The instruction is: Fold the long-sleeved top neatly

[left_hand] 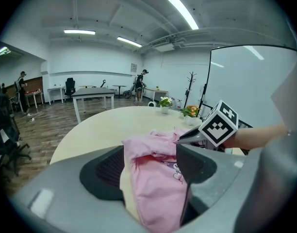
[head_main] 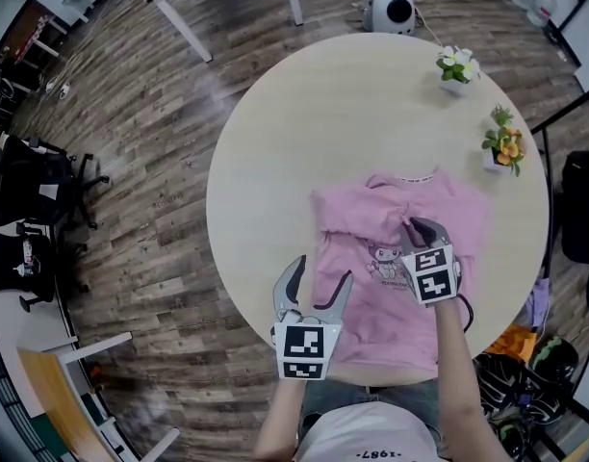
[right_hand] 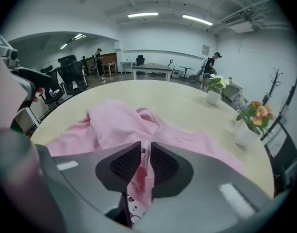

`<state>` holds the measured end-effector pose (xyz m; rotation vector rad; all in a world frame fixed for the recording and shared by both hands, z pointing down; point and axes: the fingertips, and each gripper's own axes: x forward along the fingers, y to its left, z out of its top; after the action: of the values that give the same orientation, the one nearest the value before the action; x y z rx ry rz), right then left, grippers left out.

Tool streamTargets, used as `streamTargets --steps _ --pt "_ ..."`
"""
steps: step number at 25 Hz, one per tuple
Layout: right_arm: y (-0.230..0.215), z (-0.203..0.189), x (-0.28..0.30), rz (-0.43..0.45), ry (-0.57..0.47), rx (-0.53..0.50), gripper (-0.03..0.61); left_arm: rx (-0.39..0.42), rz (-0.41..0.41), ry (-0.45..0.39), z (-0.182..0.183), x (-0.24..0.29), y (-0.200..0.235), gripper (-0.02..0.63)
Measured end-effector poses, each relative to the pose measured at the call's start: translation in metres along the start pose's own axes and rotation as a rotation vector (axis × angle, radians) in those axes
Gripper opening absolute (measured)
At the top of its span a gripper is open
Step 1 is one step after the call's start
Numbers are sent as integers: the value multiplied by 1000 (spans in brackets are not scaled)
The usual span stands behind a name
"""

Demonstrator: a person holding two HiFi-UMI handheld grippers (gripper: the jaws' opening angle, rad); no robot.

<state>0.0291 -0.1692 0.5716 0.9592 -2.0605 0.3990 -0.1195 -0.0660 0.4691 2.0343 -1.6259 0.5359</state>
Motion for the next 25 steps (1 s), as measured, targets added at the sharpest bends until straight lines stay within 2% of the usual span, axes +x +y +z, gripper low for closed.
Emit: streamTargets --steps 7,13,20,25 --pt "-34 7 -31 -70 -65 54 78 23 -23 -11 7 3 -17 339" --pt "-77 -9 -61 -146 -93 86 75 45 -49 -18 12 6 -38 339" --pt "-110 -35 -80 -178 -75 85 75 62 -74 -6 8 9 -68 339" --pt "-114 -66 -73 -166 1 73 75 58 -63 15 -2 8 -82 339"
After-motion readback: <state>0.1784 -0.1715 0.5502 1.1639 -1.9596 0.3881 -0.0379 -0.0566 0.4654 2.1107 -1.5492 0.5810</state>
